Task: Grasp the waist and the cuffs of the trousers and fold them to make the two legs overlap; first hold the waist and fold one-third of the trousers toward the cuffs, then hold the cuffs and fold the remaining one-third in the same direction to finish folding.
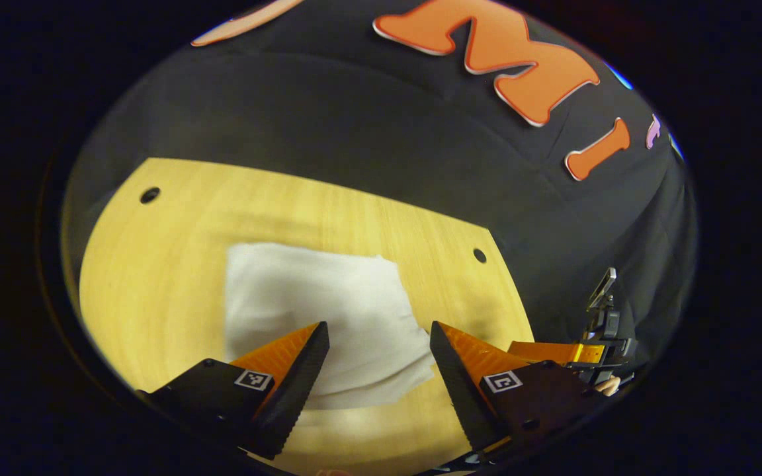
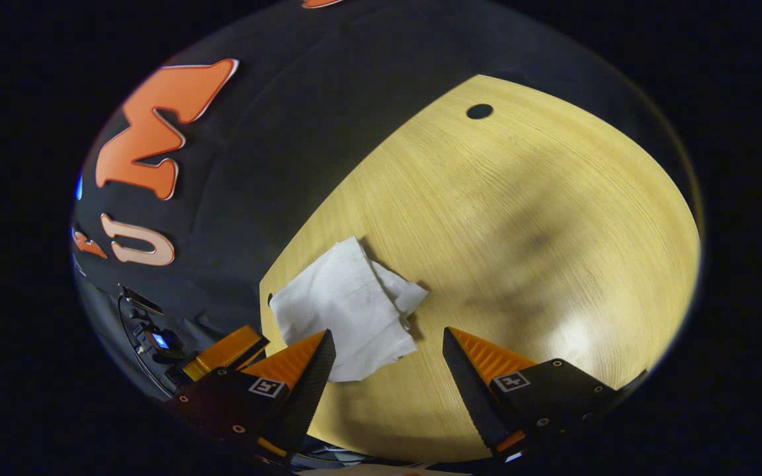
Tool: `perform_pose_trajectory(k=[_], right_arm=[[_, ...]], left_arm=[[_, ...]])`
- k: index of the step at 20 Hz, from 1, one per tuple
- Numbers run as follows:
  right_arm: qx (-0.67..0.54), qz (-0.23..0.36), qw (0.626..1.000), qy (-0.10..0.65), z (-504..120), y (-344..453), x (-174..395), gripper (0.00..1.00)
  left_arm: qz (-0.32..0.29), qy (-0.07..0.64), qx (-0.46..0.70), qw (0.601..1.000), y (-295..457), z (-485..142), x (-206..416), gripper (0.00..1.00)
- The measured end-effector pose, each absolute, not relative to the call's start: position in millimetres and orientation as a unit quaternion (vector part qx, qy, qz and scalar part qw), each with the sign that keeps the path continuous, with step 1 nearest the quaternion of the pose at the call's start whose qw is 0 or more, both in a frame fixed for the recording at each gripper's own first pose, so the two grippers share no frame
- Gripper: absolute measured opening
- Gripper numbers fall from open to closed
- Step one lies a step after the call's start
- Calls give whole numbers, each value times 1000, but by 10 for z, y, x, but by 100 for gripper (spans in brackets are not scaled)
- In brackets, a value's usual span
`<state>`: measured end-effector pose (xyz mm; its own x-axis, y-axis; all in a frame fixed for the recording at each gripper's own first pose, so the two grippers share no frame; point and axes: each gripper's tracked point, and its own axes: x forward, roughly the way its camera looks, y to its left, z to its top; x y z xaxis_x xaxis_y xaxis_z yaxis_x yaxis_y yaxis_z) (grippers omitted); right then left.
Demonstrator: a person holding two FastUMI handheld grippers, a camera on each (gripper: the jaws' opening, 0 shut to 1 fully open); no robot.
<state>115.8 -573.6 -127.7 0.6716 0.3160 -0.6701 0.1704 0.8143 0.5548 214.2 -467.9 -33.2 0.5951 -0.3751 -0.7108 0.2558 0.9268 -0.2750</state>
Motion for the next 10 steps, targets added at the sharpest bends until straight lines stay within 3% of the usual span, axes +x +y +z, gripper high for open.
perform_pose_trajectory(k=[5,10], right_arm=[[223,41,909,350,-833,-5431,1274,98],[112,18,961,251,-204,-5216,1177,98]], left_arm=[[-101,312,-13,945,-3548,215,2408,100],[-84,236,31,968,-3275,902,2344,100]])
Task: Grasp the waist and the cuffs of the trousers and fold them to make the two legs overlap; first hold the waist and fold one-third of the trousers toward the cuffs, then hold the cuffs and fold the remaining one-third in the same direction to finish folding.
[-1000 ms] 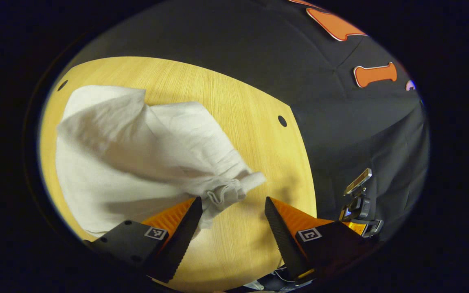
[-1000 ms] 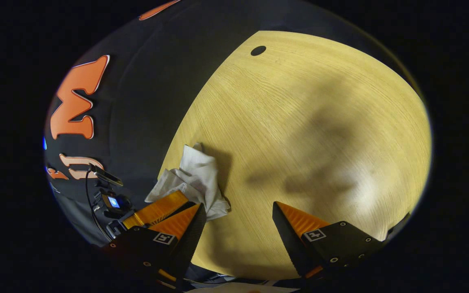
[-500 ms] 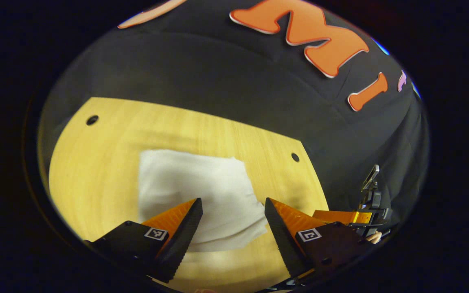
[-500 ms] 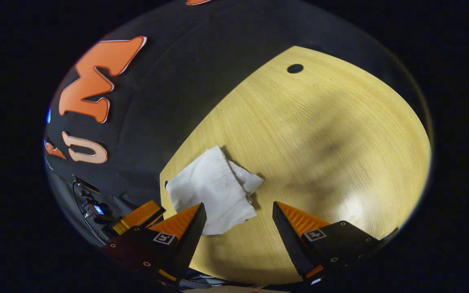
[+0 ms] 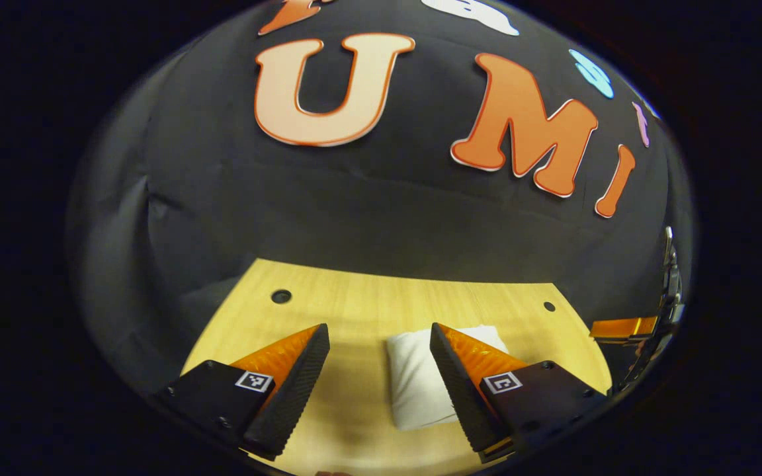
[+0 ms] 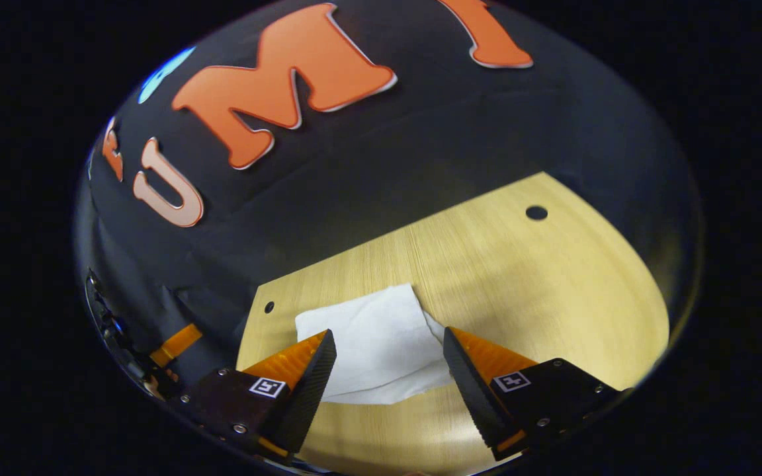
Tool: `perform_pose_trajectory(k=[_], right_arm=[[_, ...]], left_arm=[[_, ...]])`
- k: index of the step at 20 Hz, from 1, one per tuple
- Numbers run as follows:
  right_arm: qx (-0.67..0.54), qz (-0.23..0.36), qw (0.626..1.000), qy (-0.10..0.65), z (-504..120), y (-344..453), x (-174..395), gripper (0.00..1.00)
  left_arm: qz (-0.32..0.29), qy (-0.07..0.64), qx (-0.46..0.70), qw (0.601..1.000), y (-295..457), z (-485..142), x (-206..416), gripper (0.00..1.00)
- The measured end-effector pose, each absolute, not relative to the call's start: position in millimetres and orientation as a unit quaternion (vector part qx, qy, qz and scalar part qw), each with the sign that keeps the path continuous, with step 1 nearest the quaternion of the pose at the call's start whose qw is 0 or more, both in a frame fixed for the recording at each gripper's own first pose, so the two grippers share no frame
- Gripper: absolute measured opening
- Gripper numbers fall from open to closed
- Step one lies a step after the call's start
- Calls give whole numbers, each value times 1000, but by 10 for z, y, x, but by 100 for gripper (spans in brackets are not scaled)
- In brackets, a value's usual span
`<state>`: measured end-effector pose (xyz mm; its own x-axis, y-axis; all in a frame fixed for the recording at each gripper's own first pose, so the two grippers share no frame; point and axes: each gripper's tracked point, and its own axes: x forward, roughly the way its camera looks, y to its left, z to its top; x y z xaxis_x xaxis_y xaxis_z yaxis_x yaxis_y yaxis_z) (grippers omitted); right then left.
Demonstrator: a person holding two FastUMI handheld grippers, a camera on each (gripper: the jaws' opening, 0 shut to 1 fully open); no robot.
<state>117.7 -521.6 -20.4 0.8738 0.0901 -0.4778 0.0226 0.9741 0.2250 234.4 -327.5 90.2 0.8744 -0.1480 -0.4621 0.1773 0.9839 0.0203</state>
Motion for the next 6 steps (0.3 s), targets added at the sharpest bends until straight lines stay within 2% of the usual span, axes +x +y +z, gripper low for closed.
perform_pose_trajectory(k=[3,6], right_arm=[[71,-3,982,173,195,-5123,991,98],[50,-9,994,92,572,-5016,677,98]], left_arm=[[-72,192,47,978,-3280,1107,2343,99],[-74,149,16,986,-3182,1335,2345,100]])
